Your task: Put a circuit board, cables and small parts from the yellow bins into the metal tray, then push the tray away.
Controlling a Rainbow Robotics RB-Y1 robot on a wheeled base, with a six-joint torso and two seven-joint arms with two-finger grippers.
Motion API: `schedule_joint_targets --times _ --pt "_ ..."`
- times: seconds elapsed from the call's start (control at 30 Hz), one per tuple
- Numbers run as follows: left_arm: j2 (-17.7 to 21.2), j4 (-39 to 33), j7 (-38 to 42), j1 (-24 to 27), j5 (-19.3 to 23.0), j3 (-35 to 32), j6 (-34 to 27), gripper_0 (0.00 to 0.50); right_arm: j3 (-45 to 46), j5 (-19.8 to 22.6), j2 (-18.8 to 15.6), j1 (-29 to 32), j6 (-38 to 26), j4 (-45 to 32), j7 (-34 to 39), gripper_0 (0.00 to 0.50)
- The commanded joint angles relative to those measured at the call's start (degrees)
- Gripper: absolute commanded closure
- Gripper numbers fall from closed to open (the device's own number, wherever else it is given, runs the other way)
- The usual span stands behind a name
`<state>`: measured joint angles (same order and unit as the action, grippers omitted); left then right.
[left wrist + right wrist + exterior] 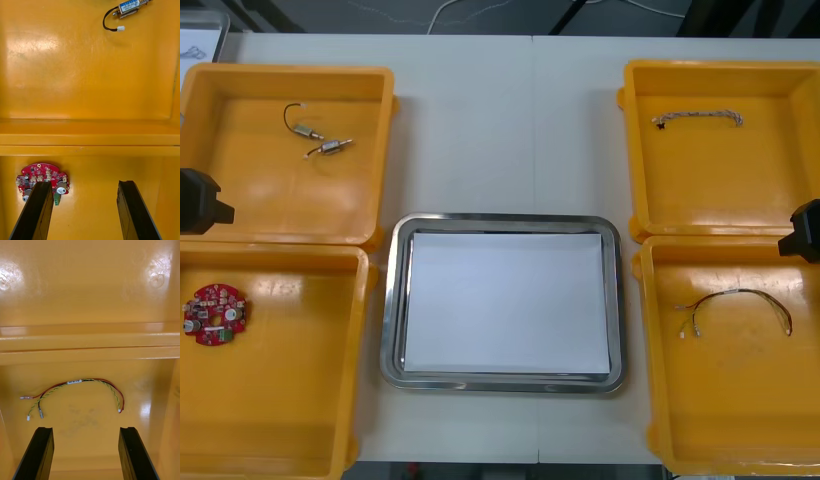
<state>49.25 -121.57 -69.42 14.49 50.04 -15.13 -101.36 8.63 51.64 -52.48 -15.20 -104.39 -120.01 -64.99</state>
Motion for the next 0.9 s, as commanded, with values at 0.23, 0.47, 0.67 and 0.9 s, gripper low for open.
schedule_joint_targets --times 0.23,0.47,0.67,0.9 --pt "-0.6 -1.5 -1.8 -0.4 -0.5 -0.3 -0.2 0.014 1.6 -0.5 0.4 0.4 0.5 -0.4 -2.0 0.000" --pt "-0.6 -1.5 -1.8 -0.4 -0.5 -0.3 -0.2 0.029 1.6 -0.5 0.4 0.4 0.5 -0.4 -2.0 0.000" --pt "-0.6 -1.5 -1.8 -0.4 -0.5 -0.3 -0.2 0.025 1.6 -0.5 0.4 0.4 0.5 -0.4 -2.0 0.000" --pt "-0.6 -1.5 -1.8 -0.4 -0.5 -0.3 -0.2 0.022 1.6 -0.5 0.4 0.4 0.5 -0.4 -2.0 0.000"
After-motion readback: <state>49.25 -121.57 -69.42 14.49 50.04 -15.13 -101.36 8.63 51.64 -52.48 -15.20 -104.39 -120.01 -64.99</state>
